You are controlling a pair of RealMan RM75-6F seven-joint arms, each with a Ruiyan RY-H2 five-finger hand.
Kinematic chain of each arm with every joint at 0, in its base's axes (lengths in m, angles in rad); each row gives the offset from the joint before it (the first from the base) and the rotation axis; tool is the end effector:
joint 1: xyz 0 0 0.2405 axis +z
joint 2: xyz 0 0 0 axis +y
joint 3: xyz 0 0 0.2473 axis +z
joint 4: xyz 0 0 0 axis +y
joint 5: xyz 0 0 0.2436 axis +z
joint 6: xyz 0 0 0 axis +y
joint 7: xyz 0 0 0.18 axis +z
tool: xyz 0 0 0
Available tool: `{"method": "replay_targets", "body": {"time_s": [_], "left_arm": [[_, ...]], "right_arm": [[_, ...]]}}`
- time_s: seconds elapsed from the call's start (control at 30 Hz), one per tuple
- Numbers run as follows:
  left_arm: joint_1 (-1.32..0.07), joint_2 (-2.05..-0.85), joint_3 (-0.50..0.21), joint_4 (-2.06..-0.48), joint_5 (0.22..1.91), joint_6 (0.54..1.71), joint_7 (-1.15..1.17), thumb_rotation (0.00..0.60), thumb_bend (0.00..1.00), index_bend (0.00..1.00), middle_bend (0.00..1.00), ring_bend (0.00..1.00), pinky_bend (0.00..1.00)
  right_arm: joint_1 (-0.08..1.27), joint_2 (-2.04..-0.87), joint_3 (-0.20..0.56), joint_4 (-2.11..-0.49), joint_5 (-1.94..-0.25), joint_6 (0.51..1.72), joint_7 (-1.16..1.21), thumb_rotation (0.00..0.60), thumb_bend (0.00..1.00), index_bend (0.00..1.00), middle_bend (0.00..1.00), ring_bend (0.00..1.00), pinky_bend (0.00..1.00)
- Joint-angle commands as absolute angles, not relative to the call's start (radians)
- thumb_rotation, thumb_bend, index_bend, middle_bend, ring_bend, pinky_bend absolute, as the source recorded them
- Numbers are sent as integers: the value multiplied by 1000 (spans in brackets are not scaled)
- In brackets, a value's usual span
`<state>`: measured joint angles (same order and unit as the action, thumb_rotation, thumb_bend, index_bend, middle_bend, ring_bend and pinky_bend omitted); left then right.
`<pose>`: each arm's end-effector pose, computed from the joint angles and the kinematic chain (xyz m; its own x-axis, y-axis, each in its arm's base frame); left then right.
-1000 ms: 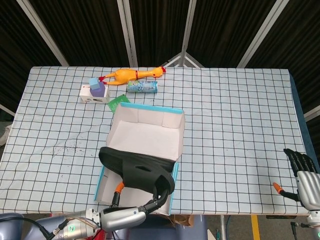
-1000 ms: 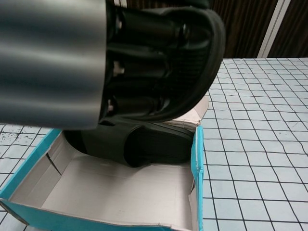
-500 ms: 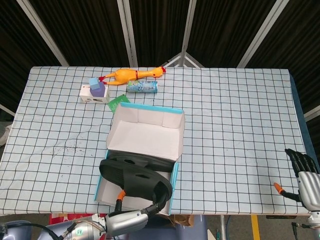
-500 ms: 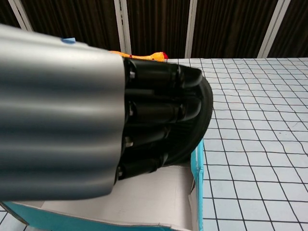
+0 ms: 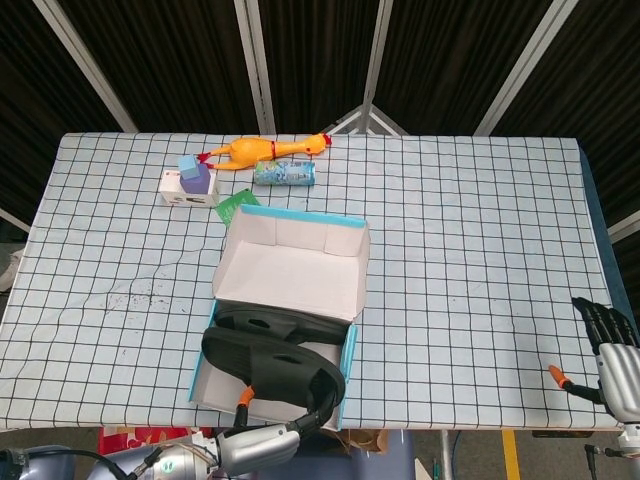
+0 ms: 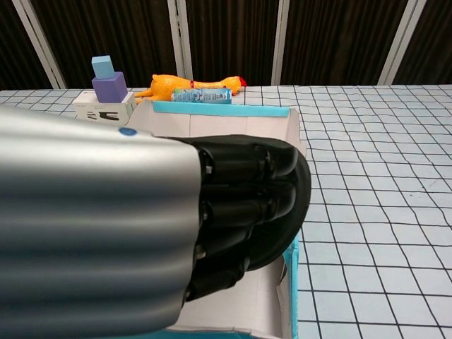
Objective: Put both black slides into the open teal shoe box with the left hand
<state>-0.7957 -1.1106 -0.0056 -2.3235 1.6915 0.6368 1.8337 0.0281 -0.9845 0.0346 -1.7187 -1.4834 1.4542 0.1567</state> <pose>0.0091 0.1447 -0.0172 0.4228 -0.8983 0.1196 -0.6465 -0.3914 -0.6549 -0.3235 -0.1963 0.1497 0.2700 -0.0605 0.9610 -0.9594 0.0670 0.2738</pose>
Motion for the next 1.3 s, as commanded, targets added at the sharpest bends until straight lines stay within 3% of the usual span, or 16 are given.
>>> {"method": "replay_targets", "body": {"time_s": [0.03,0.93,1.3], "left_arm": [[-799,-1126,-13,-2310,1686,629,1831,600,583,550,639,130,124],[-860,-1252,-66,-2161,1623,574,1738,600,584,550,641,130,124],[-832,-1233,-1,-2184,1645,602,1766,600,583,550,641,130,123]], "right_arm": [[28,-984,35,-1718,-1482,1453,157,600,246,46,90,70,40],[25,-982,39,-1718,-1474,1453,165,600,246,46,90,70,40],[24,-982,39,-1719,-1474,1455,166,600,246,47,90,70,40]]}}
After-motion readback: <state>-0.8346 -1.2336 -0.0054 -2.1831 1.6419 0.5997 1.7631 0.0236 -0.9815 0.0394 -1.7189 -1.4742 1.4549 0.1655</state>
